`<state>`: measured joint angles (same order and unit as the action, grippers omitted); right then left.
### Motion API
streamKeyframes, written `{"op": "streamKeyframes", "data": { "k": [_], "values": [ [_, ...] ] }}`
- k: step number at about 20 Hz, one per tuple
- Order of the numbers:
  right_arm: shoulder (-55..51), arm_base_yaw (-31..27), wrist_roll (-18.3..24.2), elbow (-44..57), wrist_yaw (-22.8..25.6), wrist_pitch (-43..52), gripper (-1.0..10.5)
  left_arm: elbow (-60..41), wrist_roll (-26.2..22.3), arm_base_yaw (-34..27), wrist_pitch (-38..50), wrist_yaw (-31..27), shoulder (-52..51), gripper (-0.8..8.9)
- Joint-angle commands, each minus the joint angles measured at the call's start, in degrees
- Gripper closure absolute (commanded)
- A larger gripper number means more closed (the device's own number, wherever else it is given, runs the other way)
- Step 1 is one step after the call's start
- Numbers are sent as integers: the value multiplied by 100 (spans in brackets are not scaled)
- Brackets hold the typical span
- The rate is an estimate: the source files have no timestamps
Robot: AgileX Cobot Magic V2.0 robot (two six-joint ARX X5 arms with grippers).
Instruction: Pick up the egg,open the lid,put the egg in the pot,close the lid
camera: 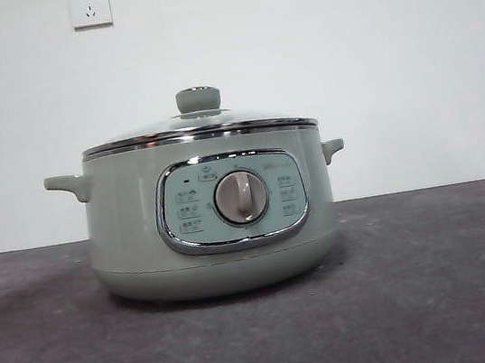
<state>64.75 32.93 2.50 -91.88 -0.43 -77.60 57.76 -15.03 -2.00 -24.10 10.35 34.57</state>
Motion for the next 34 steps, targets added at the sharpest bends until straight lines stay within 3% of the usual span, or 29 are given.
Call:
{"op": "streamKeyframes", "data": {
  "k": [1, 6, 12, 21, 34],
  "values": [
    [15, 4, -39, 26, 7, -138, 946, -1502, -4, -127, 645, -37, -778, 817],
    [20, 4, -39, 26, 4, -138, 946, -3893, 507, -234, 1827, -212, -1985, 817],
    [26, 4, -37, 26, 7, -138, 946, -5333, 990, -234, 2011, -595, -3014, 817],
    [26, 4, -39, 26, 7, -138, 946, -5727, 1593, -269, 1488, -514, -3434, 817],
    [26, 4, -37, 26, 7, -138, 946, -5724, 1591, -269, 1473, -435, -3200, 817]
  ]
}}
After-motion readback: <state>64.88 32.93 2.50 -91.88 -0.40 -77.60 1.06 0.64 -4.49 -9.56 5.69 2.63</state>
